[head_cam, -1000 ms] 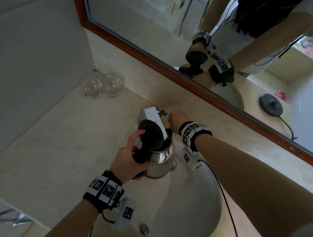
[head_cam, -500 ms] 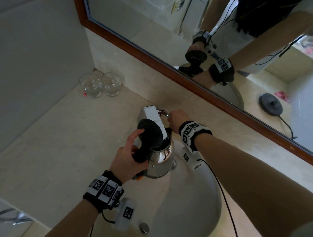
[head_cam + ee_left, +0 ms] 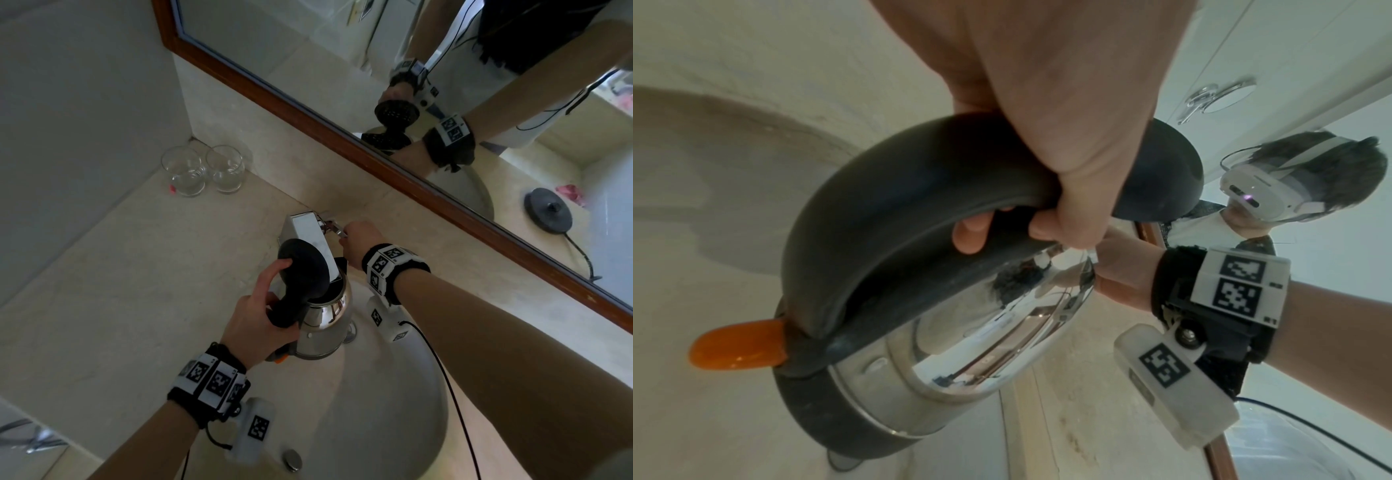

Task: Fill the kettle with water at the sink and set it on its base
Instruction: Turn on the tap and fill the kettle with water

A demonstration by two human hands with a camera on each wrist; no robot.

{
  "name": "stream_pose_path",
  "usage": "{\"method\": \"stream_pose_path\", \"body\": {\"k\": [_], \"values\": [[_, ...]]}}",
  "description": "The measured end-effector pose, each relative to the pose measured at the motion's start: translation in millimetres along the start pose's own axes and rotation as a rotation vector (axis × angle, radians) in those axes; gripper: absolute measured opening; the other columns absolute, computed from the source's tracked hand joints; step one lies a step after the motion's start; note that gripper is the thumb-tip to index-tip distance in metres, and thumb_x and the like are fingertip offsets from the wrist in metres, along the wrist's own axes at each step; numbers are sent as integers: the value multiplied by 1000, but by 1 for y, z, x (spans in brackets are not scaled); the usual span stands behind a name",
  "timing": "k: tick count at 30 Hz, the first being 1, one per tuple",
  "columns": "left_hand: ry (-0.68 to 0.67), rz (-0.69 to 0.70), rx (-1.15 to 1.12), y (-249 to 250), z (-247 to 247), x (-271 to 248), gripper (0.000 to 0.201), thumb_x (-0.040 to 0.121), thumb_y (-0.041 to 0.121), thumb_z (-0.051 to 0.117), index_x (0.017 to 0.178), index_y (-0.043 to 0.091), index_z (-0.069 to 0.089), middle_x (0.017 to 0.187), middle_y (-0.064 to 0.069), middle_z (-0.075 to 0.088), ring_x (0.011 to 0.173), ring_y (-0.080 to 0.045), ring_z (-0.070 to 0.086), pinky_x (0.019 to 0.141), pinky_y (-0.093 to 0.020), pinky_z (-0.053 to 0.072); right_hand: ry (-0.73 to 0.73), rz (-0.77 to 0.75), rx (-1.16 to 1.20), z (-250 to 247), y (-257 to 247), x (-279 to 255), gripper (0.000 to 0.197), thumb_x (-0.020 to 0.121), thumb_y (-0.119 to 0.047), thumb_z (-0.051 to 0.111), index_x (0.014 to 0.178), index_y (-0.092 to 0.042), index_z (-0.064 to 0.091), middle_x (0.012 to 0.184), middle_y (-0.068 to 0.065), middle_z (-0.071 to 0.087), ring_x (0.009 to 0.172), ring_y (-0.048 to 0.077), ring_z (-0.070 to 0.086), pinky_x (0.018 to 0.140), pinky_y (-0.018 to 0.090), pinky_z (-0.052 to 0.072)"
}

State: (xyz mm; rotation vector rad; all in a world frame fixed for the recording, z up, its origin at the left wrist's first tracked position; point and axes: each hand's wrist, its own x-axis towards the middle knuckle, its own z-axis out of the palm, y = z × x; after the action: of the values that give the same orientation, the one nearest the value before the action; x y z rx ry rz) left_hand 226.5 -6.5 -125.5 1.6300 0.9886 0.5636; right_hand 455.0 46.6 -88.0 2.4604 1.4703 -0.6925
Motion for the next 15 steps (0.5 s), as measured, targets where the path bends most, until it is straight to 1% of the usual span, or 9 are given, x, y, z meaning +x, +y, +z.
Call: {"method": "stream_pose_path", "body": {"k": [2, 4, 5, 7, 9, 13, 15], "values": [[0, 3, 11, 0, 0, 0, 103, 66, 11, 83, 122, 73, 23, 69, -12, 73, 58, -24, 70, 61, -42, 62, -4, -2, -9, 0, 0, -1, 25, 96, -18, 50, 109, 0, 62, 113, 21, 64, 102, 34, 63, 75, 33, 47], [4, 0, 16, 0, 1, 1, 103, 66, 11, 83, 122, 73, 23, 71, -13, 74, 60, -25, 71, 62, -43, 62, -4, -5, -16, -1, -1, -2, 25, 96, -18, 49, 108, -1, 62, 112, 20, 65, 100, 33, 64, 78, 35, 49], [7, -1, 16, 0, 1, 1, 103, 66, 12, 83, 122, 72, 23, 71, -14, 74, 60, -25, 71, 62, -43, 62, -4, -9, -24, -2, -1, -3, 25, 96, -19, 49, 108, -1, 62, 111, 19, 65, 98, 32, 64, 77, 35, 50], [11, 2, 19, -1, 2, 2, 104, 66, 11, 84, 123, 72, 23, 70, -14, 74, 59, -25, 70, 61, -43, 62, -1, -17, -40, -4, 0, -4, 26, 96, -22, 50, 106, -3, 63, 110, 18, 66, 93, 31, 63, 72, 33, 47], [12, 7, 25, -1, 2, 2, 104, 66, 11, 84, 123, 73, 22, 71, -14, 74, 59, -25, 70, 62, -42, 62, -6, -32, -53, -6, -1, -6, 27, 96, -23, 50, 105, -3, 64, 108, 18, 67, 95, 32, 65, 70, 31, 44], [20, 12, 37, -3, 3, 3, 105, 65, 11, 86, 121, 74, 22, 70, -12, 74, 60, -24, 70, 62, -39, 61, -27, -84, -74, -7, -6, -14, 29, 97, -22, 48, 108, 0, 64, 110, 18, 67, 102, 32, 64, 78, 32, 48], [24, 18, 36, -4, 4, 3, 107, 64, 11, 86, 120, 75, 22, 69, -11, 73, 59, -23, 70, 61, -35, 61, -19, -89, -68, -8, -7, -18, 28, 98, -20, 47, 110, 0, 63, 112, 19, 67, 103, 32, 64, 78, 32, 48]]}}
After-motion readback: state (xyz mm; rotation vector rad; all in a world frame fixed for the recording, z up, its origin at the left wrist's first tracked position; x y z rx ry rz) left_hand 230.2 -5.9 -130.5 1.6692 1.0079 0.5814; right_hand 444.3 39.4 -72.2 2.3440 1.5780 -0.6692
